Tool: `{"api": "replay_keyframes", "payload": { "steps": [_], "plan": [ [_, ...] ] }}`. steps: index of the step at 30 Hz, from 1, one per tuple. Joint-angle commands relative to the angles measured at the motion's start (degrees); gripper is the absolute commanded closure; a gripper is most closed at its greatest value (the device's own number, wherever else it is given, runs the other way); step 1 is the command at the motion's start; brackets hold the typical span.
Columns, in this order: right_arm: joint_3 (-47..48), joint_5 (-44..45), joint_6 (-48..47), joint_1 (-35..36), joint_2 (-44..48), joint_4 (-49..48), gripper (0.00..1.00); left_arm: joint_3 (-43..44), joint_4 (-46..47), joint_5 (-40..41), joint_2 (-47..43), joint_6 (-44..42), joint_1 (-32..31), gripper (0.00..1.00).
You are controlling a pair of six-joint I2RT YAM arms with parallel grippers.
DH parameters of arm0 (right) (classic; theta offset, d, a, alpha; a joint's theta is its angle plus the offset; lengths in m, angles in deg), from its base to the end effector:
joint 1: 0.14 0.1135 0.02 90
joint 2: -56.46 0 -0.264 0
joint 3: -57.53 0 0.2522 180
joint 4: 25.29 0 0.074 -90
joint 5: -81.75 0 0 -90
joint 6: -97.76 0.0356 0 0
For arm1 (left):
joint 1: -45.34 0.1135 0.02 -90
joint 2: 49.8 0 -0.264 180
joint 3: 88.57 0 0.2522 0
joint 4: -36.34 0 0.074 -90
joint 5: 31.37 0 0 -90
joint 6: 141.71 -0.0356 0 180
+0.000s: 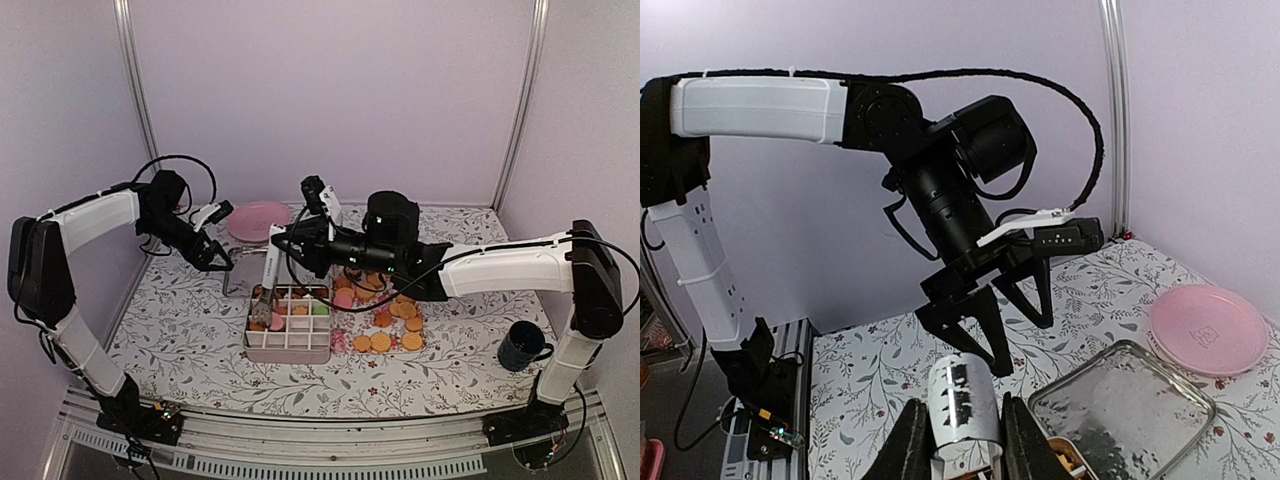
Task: Pack the cookies
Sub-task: Place the fake cookies in the empty pocket of the box.
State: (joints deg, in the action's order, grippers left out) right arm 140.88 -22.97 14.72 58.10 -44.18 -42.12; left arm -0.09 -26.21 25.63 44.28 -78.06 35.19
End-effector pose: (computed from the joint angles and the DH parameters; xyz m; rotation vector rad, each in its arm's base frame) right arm 0.2123 0.3601 0.2971 -0.9178 1.4164 1.0769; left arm 0.3199 -0.0770 0.2558 0.9572 2.4272 -0.6931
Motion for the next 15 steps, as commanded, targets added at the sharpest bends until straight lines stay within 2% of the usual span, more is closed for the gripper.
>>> {"api": "replay_keyframes", "payload": {
  "steps": [1, 15],
  "plan": [
    [2.47, -1.62, 1.77, 0.43, -1.33, -5.17, 1.00, -0.63, -0.14, -0.63, -1.80, -0.63, 0.57, 0.01],
    [0.22, -0.43, 1.36, 0.46, -0.35, -5.14, 0.91, -0.46, -0.01, -0.77, -1.49, -0.38, 0.57, 0.01]
  ]
}}
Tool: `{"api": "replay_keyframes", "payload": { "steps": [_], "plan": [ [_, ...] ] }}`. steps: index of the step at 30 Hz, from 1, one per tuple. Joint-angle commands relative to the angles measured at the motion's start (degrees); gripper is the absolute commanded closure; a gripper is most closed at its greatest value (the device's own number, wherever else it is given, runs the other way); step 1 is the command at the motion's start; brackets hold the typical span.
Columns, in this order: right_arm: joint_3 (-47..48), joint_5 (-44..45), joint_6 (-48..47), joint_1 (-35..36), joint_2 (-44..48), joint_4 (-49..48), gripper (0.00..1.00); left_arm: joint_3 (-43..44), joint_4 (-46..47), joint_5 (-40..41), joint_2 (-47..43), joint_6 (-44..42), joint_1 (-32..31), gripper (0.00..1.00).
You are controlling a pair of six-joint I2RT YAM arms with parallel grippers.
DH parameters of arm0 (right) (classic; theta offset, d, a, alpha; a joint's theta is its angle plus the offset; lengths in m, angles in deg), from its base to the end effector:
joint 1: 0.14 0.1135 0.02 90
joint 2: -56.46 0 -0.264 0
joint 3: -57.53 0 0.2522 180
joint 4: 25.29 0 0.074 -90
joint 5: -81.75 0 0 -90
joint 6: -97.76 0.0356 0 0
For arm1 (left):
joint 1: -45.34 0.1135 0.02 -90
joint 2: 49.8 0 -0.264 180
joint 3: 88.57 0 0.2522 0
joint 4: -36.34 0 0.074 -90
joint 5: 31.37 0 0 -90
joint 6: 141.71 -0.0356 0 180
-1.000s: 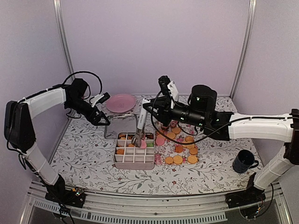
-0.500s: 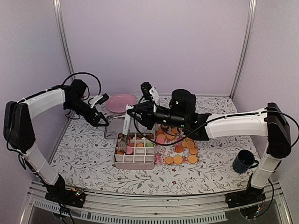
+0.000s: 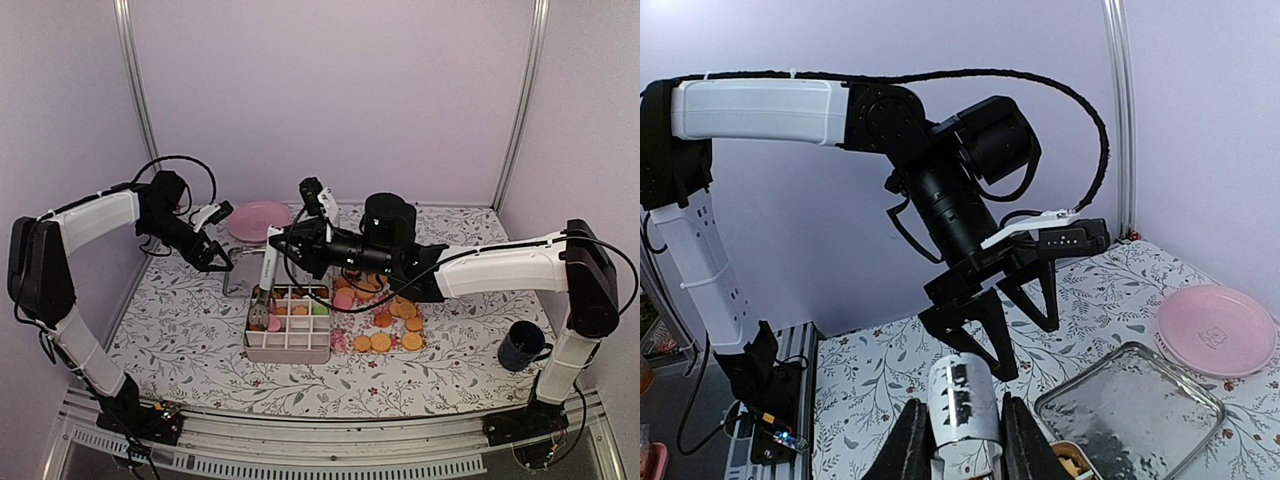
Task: Pack the cookies
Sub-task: Place the fake cookies in the empty pocket of the box.
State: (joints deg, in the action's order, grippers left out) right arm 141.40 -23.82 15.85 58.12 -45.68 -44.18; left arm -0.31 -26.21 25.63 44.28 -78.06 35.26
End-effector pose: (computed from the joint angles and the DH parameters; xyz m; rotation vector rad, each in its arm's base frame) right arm 0.2146 0.3650 0.2937 -0.9105 1.4046 1.1070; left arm 0.3195 -0.0765 0.2547 0.9554 2.4313 -0.6943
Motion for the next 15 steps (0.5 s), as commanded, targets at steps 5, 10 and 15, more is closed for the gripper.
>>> {"api": "replay_keyframes", "payload": {
  "steps": [5, 10, 15],
  "plan": [
    [-0.32, 0.49, -0.31, 0.44, 1.78, -2.87, 0.85, -0.23, -0.04, -0.68, -1.36, -0.28, 0.50, 0.01],
    [-2.37, 1.07, -1.04, 0.45, 2.54, -2.69, 0.73, -0.32, -0.02, -0.65, -1.32, -0.21, 0.48, 0.01],
    [-2.64, 1.56, -1.39, 0.45, 3.14, -2.73, 0.68, -0.32, 0.04, -0.79, -1.18, -0.02, 0.50, 0.01]
  ]
}}
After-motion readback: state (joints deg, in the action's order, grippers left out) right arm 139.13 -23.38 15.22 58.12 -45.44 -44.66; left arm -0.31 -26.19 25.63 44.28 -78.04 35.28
